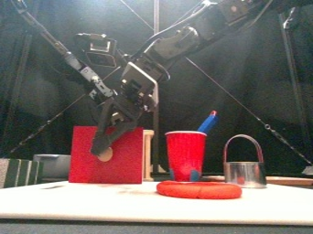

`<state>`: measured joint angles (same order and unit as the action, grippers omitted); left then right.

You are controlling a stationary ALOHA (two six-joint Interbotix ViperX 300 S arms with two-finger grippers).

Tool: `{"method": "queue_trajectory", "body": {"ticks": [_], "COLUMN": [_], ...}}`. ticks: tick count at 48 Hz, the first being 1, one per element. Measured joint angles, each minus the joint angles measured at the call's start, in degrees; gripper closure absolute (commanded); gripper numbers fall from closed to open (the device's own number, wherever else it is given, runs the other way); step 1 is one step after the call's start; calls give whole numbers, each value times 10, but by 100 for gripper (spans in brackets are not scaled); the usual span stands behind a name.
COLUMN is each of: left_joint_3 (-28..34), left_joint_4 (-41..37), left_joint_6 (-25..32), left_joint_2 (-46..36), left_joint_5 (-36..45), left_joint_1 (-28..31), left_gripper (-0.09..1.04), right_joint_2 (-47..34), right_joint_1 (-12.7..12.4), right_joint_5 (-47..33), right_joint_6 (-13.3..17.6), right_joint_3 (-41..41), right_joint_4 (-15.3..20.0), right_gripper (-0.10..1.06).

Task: Get the cutter from the drawer then cut the dough then place the extra dough in the bowl
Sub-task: Shut the drawer

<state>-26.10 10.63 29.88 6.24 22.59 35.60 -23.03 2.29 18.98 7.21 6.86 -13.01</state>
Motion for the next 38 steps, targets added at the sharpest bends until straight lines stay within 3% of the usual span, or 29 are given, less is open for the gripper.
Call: {"method": "queue_trajectory", "body": {"ticks": [9,29,38], "left_joint_3": [9,29,31], "left_joint_4": [0,-4,-4], "left_joint_6": [1,4,3], "left_joint_2": [11,32,33], "left_joint_5": [-4,-4,-6], "left_joint_1": [-1,-2,-2], "left_gripper": [44,44,44], "right_joint_2": [-4,-7,-11], "right_joint_1": [-17,-78,-91], "right_joint_5": [0,-2,-14], "right_joint_6": [-1,-3,-1], "right_joint_3": [-10,-15,-15], "right_joint_4": [-18,-43,-49], "right_gripper": [49,49,49]}}
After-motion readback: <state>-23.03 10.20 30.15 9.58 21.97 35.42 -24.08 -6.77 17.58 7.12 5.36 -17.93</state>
